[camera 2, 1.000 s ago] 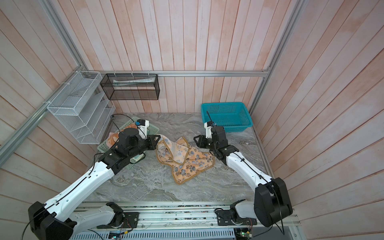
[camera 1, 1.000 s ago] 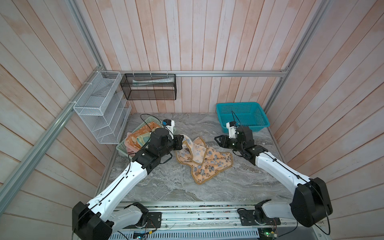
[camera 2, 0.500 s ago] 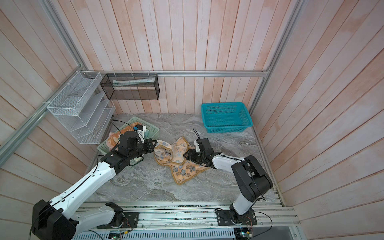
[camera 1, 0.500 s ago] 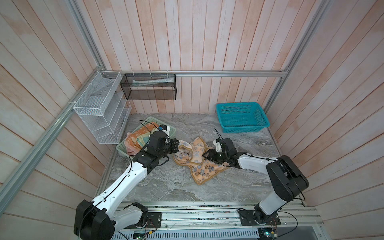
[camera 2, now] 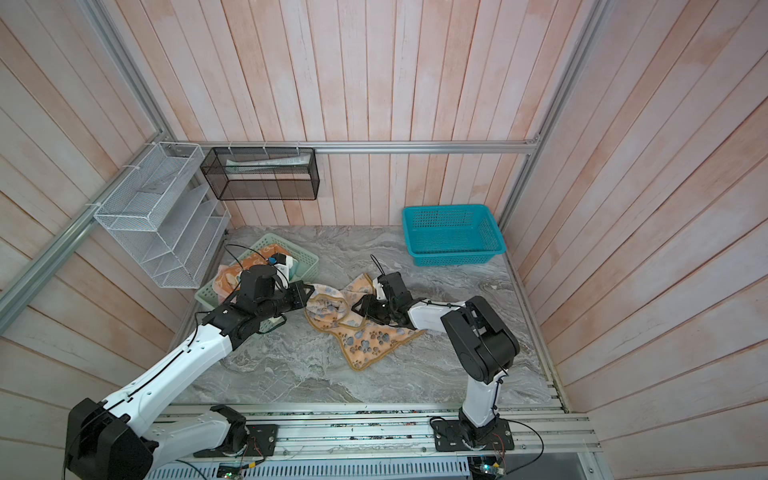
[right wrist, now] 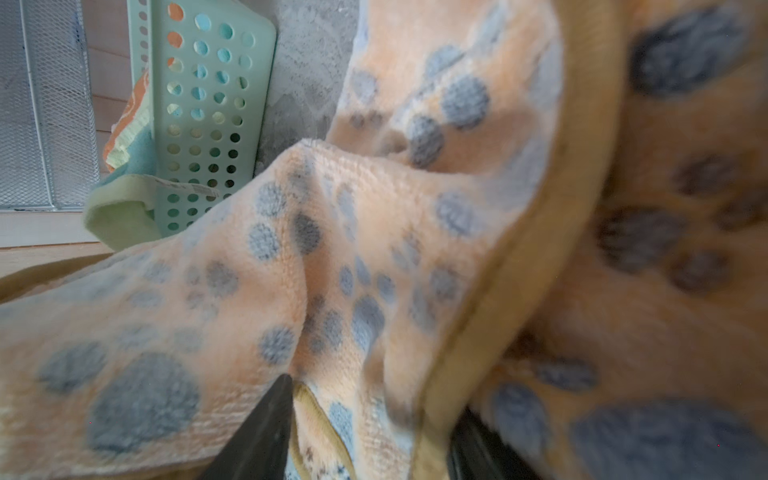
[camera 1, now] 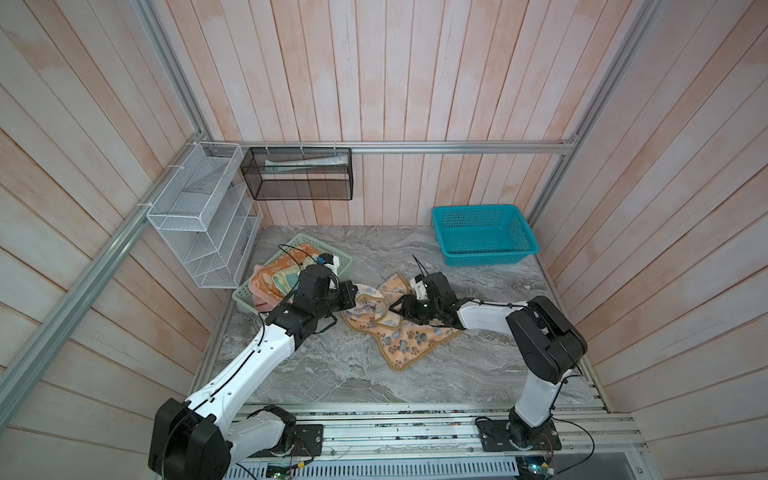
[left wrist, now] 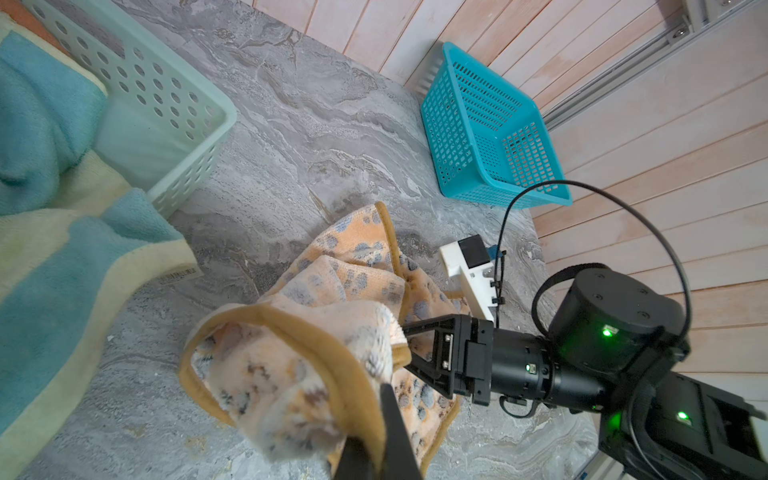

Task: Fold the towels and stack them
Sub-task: 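Grasp the towel's corners with both grippers, spreading it on the table, then lift the towel by two corners with both grippers and shake it open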

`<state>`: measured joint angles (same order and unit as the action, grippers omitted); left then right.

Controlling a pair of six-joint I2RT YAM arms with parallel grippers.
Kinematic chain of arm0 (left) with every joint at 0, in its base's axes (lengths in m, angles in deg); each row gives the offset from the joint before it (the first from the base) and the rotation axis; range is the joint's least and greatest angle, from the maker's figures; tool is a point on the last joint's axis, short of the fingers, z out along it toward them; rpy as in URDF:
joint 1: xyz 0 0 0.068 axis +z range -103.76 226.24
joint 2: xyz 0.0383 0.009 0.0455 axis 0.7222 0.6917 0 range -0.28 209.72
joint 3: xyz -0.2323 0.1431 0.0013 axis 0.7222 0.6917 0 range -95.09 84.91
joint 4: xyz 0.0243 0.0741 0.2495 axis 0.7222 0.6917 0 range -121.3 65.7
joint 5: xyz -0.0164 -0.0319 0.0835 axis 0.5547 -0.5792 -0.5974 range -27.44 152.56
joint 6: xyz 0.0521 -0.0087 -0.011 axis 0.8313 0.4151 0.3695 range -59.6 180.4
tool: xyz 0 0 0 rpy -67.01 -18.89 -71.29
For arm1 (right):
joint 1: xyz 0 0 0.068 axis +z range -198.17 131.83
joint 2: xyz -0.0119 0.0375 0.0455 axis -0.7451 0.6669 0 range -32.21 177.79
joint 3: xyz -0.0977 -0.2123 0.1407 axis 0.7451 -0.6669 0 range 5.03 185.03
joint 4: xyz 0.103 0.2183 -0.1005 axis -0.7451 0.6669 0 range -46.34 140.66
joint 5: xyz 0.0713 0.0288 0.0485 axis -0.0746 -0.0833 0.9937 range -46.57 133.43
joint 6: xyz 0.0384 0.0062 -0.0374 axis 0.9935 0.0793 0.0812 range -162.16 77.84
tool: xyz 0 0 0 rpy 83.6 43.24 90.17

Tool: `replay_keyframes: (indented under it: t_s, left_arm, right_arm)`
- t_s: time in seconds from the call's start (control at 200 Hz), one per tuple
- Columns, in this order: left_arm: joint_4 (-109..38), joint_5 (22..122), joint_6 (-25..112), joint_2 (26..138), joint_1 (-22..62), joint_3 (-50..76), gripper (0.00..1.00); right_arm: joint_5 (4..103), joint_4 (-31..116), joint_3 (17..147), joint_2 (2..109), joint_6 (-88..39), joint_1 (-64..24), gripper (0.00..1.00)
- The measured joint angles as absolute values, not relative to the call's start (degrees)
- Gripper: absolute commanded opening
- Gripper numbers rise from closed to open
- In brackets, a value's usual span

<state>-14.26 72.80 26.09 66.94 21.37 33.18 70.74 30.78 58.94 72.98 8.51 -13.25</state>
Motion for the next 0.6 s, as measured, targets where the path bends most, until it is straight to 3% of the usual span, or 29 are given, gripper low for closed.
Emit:
replay_keyframes:
  t_s: [0.16, 0.395, 0.6]
  left_arm:
    - [-14.2, 72.8, 26.1, 66.8, 21.8, 33.2, 0.00]
    - [-11.8, 72.8, 27.7, 65.0, 22.7, 30.8, 0.00]
    - [-9.6, 72.8, 31.0, 60.2, 22.7, 20.2, 0.00]
  right_arm:
    - [71.6, 30.1, 59.0, 72.8, 9.6, -13.0, 0.00]
    - [70.4, 31.4, 59.5, 61.9, 9.3, -14.5, 0.00]
    - [64.4, 40.3, 70.0, 46.0, 3.3, -16.6, 0.00]
